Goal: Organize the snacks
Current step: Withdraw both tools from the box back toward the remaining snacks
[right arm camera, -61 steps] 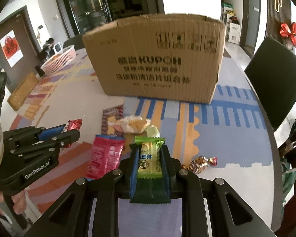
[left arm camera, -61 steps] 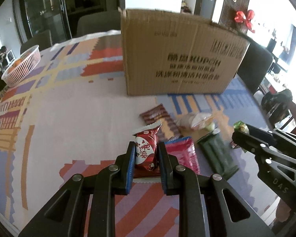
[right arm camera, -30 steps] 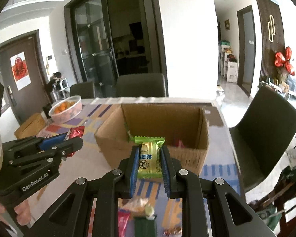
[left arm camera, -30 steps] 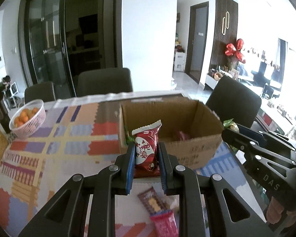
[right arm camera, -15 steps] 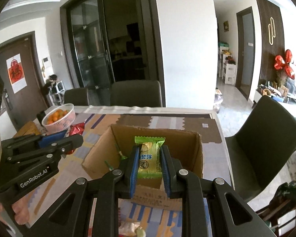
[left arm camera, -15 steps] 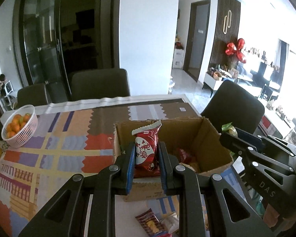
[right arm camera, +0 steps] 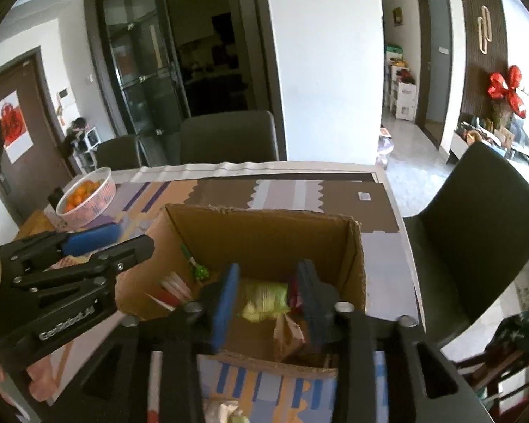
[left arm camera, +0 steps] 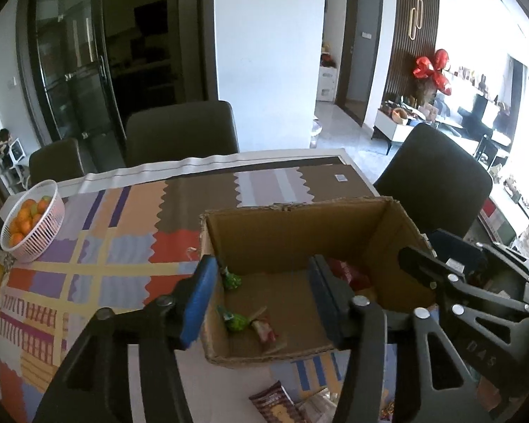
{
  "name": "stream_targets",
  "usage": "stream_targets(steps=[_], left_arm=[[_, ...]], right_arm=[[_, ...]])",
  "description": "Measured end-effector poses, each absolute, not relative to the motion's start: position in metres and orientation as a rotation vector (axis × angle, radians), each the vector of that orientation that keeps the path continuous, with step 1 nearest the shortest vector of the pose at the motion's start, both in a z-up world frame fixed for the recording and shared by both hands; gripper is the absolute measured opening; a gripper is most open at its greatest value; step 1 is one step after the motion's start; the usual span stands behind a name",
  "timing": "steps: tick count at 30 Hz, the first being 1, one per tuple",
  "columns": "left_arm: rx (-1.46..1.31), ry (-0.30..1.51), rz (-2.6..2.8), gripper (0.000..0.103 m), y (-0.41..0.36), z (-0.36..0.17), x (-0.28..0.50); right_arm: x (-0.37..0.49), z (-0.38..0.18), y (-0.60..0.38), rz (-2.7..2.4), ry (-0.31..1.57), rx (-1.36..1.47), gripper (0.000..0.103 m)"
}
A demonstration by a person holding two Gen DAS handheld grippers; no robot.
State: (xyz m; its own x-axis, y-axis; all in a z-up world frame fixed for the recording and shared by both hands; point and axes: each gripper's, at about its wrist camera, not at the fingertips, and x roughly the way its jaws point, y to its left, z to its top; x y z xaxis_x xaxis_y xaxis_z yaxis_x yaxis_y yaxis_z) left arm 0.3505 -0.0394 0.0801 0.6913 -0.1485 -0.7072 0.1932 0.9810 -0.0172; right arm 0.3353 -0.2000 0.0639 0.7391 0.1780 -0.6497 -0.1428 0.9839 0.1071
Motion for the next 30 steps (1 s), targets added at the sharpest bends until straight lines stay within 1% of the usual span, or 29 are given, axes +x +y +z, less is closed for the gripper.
stream_targets(steps=[2,6,7,13,24,30], left_arm=[[0.066,0.771,-0.185,0.060,-0.038,0.082,0.343],[0.067,0.738,-0.188,0.063,-0.035,0.087,0.323],[0.061,0.726,-0.190,0.065,-0.033,0.088,0.316],[0.053,0.695,-0.189,0.068,-0.028,0.091,0.281],[0.040,0.645,-0.195,0.070,-0.025,0.089,0.225],[0.028,0.675,-0.204,0.071,-0.023,0.074,0.205]], right_arm=[[0.329,0.064,-0.201,0.159,0.701,0.046,0.047],[0.313,0.067,-0.202,0.134,0.674,0.036,0.056],[0.306,0.068,-0.202,0.129,0.663,0.033,0.056],[0.272,0.072,-0.203,0.112,0.615,0.017,0.065],[0.221,0.066,-0.200,0.119,0.584,0.004,0.065],[0.202,0.057,-0.203,0.102,0.593,0.027,0.065]])
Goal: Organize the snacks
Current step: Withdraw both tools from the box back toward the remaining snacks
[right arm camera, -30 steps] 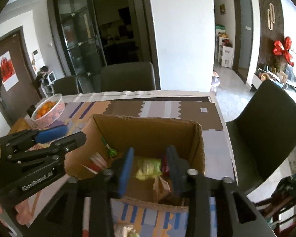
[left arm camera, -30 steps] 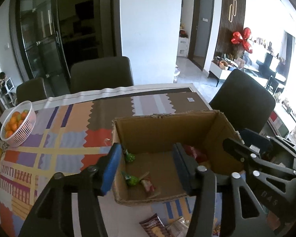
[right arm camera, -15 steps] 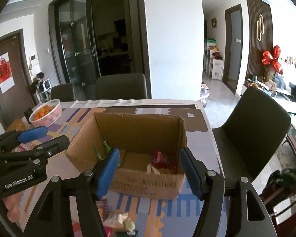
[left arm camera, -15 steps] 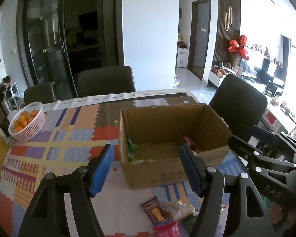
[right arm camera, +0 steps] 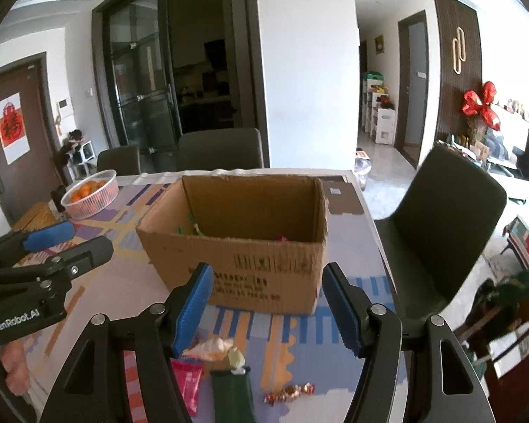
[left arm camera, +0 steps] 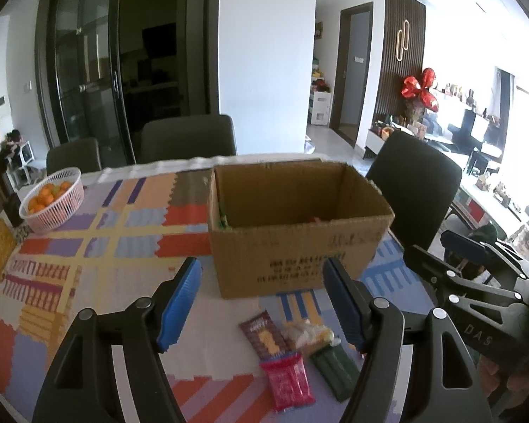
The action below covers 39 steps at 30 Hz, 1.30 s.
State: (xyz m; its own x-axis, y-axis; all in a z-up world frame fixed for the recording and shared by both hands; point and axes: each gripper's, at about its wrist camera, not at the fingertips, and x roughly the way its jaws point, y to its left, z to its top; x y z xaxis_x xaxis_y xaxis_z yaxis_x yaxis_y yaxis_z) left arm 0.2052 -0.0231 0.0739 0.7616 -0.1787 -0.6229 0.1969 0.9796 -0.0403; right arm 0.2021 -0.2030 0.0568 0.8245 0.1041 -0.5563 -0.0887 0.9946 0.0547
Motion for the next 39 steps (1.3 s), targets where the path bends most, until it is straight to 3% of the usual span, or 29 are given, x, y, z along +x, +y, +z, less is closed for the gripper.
stream_targets(steps=[21,39], left_arm=[[0.031,0.914,-0.216,0.071,-0.034,-0.016,0.173],[0.064,1.079,-0.211,0.071,-0.050,-0.082,0.189]], right_arm=[[0.162,-0.018,-0.217,0.048,0.787,0.065,0.065],[0.168,-0.076,-0.226,0.017,0.947,0.090,0.065]])
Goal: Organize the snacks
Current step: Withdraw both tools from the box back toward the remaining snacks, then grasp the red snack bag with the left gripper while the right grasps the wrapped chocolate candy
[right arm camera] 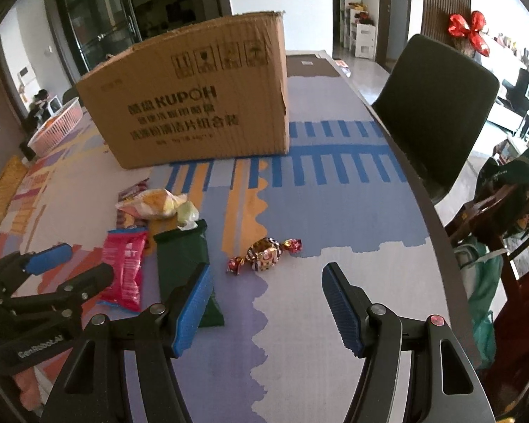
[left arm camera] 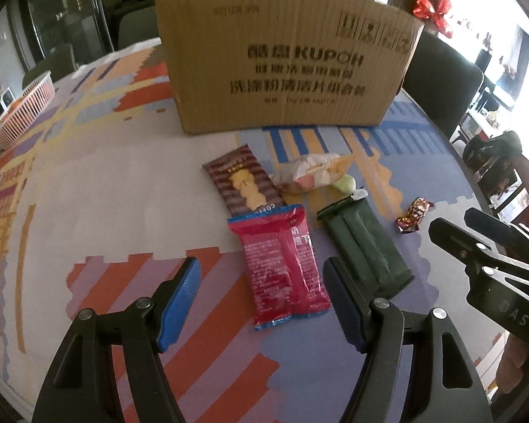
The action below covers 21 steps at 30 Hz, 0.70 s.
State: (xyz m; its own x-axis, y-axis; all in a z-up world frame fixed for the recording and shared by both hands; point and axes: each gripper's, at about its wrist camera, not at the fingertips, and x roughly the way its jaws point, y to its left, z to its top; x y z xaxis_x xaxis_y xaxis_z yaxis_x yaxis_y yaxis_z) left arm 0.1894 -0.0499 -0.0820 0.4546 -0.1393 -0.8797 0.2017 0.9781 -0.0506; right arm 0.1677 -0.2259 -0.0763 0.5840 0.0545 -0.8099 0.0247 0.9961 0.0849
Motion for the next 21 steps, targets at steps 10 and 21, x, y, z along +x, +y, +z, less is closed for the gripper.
stream_targets(steps=[10,21], left_arm=[[0.061,1.116,-0.216,0.071,-0.060,-0.097,0.204],[0.084,1.125,-0.206,0.061,-0.066,-0.107,0.211]], right_arm=[[0.186,-0.094,-0.230,-0.003,0.981,0.114,0.065],[0.201,-0.107,-0.231,0.006,1.006,0.140,0.047]])
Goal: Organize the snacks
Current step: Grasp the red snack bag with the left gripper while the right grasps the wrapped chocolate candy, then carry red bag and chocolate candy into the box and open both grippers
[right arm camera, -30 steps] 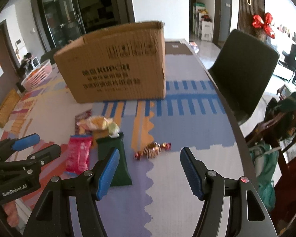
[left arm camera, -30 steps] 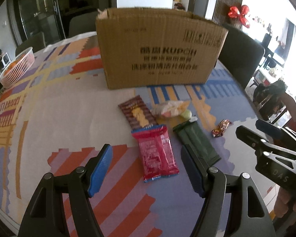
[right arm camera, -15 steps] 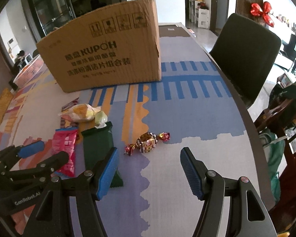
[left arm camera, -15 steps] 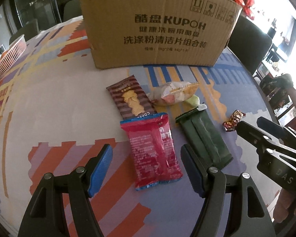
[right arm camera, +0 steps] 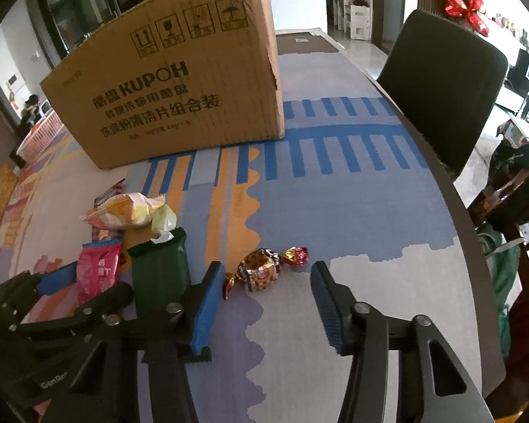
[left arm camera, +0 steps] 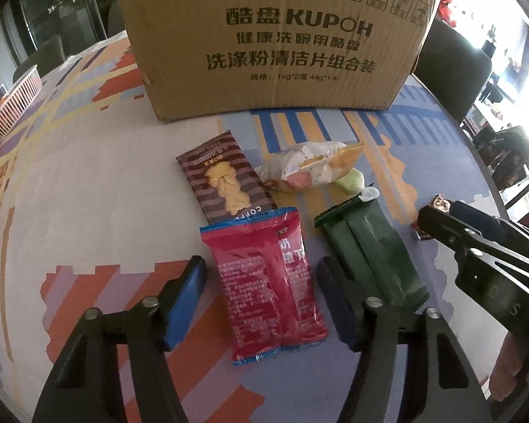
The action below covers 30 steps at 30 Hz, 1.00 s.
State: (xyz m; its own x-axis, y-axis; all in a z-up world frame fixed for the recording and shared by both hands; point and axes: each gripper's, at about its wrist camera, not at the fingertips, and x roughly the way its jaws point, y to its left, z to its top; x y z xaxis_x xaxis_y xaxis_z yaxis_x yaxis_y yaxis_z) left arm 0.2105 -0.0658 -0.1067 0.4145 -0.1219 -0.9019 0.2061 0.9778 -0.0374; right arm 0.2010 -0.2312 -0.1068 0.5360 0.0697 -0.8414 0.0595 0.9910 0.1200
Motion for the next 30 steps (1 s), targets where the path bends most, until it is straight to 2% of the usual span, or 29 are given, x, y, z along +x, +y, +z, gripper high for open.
stream_targets(steps=[7,11,20,30], left_arm=[[0.072,1.118,-0.210,0.046,-0.061,-0.106,0.212],[0.063,1.118,-0.218,0.044,-0.058,-0.106,0.212],[0.025,1.104,-0.216,0.044,-0.051,-0.095,0.206],[0.001,1.017,-0.230,0.044,-0.045,-0.058,0.193]], right_arm=[[0.207,-0.111,-0.224,0.030,1.013,0.117,0.031],[0.206,-0.110,-0.222,0.037,1.008,0.099,0.024],[0.196,-0.100,-0.217,0.058,0.986,0.092,0.021],[0.182,-0.071,-0.213,0.085,0.911,0.118,0.021]])
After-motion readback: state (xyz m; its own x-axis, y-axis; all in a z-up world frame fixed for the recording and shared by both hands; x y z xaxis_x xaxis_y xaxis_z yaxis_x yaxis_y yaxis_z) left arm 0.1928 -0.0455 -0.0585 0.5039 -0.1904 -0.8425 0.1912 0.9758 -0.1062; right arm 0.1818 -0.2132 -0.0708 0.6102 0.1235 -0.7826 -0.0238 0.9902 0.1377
